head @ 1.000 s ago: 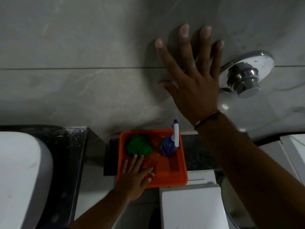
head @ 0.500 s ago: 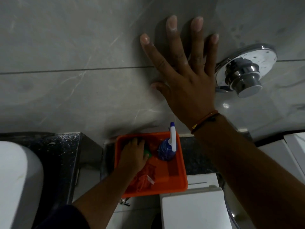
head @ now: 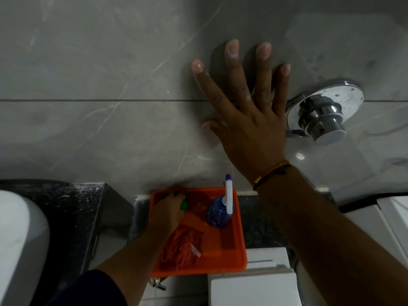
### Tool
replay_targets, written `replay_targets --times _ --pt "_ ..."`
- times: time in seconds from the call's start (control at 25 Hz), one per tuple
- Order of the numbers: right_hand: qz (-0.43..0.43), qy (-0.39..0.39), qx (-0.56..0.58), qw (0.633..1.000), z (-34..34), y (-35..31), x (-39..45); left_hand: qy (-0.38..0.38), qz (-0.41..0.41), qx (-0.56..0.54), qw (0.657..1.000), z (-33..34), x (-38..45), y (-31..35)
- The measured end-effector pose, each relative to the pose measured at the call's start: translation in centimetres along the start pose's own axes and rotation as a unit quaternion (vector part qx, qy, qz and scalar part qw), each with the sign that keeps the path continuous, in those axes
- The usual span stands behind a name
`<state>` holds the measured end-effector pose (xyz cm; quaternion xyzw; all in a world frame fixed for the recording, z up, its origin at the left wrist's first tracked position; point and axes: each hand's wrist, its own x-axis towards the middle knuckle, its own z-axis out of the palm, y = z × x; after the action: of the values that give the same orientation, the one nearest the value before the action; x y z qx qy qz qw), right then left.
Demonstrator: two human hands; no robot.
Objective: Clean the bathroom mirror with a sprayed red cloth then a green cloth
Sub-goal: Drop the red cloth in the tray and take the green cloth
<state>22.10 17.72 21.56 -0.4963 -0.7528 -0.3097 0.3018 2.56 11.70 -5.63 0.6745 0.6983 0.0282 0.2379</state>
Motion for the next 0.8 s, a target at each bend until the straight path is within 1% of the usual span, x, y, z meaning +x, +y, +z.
replay_targets --times 0.04,0.08,0.12,0.16,0.2,0.24,0.28,0.32,0.4,0.44,0.48,0.52,0.56,0.6,0.64,0.68,0.72,0.76,0.8 --pt "-0.001 0.001 0.000 1.000 0.1 0.0 -0.1 0.051 -0.030 -0.110 0.992 -0.8 -0.7 -0.4" --pt "-0.002 0.001 0.001 1.000 0.2 0.0 -0.1 0.088 -0.084 -0.247 0.961 -1.7 -1.7 -0.6" --pt "-0.001 0.004 0.004 1.000 0.4 -0.1 -0.2 0.099 -0.128 -0.412 0.897 -2.7 -2.8 -0.7" --pt "0.002 0.007 0.005 1.000 0.6 -0.2 -0.3 0.088 -0.145 -0.568 0.805 -3.9 -4.0 -0.7" --pt "0.007 0.011 0.004 1.000 0.8 -0.3 -0.5 0.059 -0.141 -0.696 0.702 -5.1 -5.3 -0.9" --pt "0.010 0.011 0.002 1.000 0.9 -0.4 -0.6 0.036 -0.132 -0.790 0.597 -6.2 -6.5 -1.3" --pt "0.011 0.006 0.002 1.000 1.0 -0.3 -0.8 0.030 -0.117 -0.846 0.519 -7.2 -7.5 -1.6" --pt "0.011 -0.001 0.005 1.000 1.0 -0.3 -0.8 0.039 -0.105 -0.869 0.481 -8.1 -8.5 -2.2" --pt "0.010 -0.014 0.008 1.000 1.0 -0.3 -1.0 0.038 -0.088 -0.891 0.444 -10.2 -9.6 -3.2" --pt "0.009 -0.023 0.009 1.000 0.8 -0.3 -1.0 0.021 -0.082 -0.894 0.439 -11.6 -10.0 -4.0" --pt "0.011 -0.033 0.015 0.999 0.5 -0.3 -1.3 0.031 -0.054 -0.884 0.464 -13.0 -10.9 -4.5" --pt "0.009 -0.034 0.017 0.999 0.0 -0.5 -1.0 0.080 -0.050 -0.844 0.528 -15.8 -12.5 -5.8" --pt "0.007 -0.028 0.019 0.999 -0.6 -1.0 -0.6 0.096 -0.002 -0.829 0.551 -18.7 -13.7 -6.7" --pt "0.000 -0.011 0.025 1.000 -1.4 -1.6 0.7 0.125 0.032 -0.823 0.554 -22.0 -15.1 -7.1" --pt "-0.010 0.011 0.032 0.999 -2.5 -2.4 2.4 0.166 0.032 -0.810 0.562 -25.6 -16.3 -6.8" --pt "-0.022 0.042 0.040 0.998 -3.9 -3.4 5.3 0.180 0.023 -0.819 0.544 -30.2 -18.0 -6.2" --pt "-0.034 0.079 0.046 0.995 -5.8 -4.8 9.0 0.196 0.015 -0.845 0.498 -35.2 -19.6 -6.7" --pt "-0.046 0.100 0.045 0.993 -7.6 -6.0 13.1 0.271 0.021 -0.851 0.450 -39.8 -21.0 -7.1" --pt "-0.054 0.109 0.045 0.992 -9.5 -7.1 16.9 0.358 0.032 -0.834 0.418 -44.4 -21.4 -7.9"
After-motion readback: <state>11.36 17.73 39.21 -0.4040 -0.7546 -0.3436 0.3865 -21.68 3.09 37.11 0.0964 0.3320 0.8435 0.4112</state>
